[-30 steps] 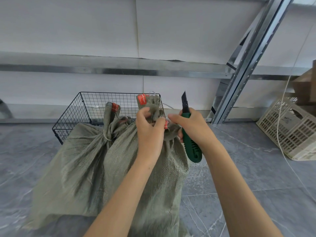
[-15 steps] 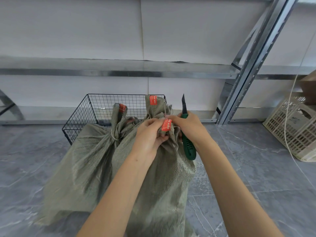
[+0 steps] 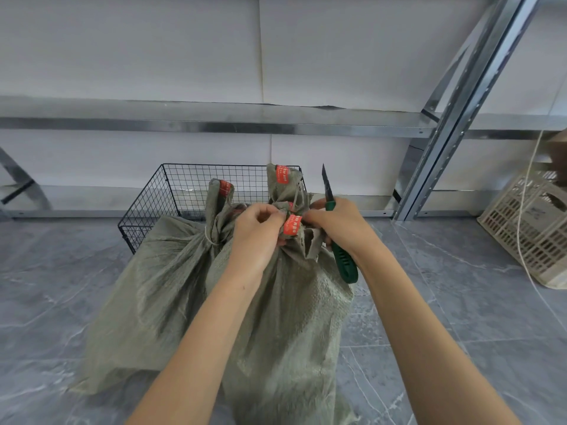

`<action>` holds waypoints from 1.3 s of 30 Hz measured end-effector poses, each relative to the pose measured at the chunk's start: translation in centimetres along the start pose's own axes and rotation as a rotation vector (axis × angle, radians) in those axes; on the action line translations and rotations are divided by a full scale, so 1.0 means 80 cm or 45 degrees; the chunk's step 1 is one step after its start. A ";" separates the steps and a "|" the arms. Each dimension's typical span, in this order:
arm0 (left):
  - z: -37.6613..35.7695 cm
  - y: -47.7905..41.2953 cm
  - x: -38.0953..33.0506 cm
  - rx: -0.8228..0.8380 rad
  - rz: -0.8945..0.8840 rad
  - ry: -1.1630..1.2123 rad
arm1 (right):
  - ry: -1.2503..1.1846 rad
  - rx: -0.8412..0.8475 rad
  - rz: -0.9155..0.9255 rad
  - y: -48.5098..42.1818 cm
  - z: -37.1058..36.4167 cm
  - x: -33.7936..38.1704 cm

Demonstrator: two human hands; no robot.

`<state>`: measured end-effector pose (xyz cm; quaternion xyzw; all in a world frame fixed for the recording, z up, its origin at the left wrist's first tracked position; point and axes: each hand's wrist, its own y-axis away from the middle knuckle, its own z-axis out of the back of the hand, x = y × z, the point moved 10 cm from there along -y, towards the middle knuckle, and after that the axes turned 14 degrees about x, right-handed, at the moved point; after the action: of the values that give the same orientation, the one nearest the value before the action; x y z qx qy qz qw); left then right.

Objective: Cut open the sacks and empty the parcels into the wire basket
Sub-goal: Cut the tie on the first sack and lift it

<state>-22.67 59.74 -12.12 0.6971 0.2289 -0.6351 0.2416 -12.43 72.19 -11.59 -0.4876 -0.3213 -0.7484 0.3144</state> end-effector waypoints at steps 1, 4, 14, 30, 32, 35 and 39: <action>0.002 0.001 -0.003 -0.001 -0.015 -0.049 | 0.014 0.010 0.000 0.000 -0.002 -0.001; 0.003 0.003 -0.014 0.053 -0.043 -0.352 | 0.100 0.019 -0.012 -0.001 -0.009 -0.006; -0.013 -0.013 -0.019 0.199 0.040 -0.820 | 0.028 -0.088 -0.009 0.009 0.004 -0.008; -0.003 -0.005 -0.058 -0.259 -0.324 -1.269 | 0.235 0.167 -0.049 0.028 0.015 0.008; -0.003 0.002 -0.063 -0.303 -0.359 -1.275 | 0.273 0.121 -0.023 0.030 0.019 0.020; -0.002 0.013 -0.069 -0.359 -0.418 -1.260 | 0.183 0.074 0.053 0.036 0.019 0.040; 0.004 0.014 -0.064 -0.372 -0.408 -1.216 | -0.060 0.274 0.096 0.047 -0.006 0.055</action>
<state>-22.73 58.62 -7.02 0.2450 0.2832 -0.8727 0.3135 -11.20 68.87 -7.03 -0.4803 -0.3885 -0.6855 0.3852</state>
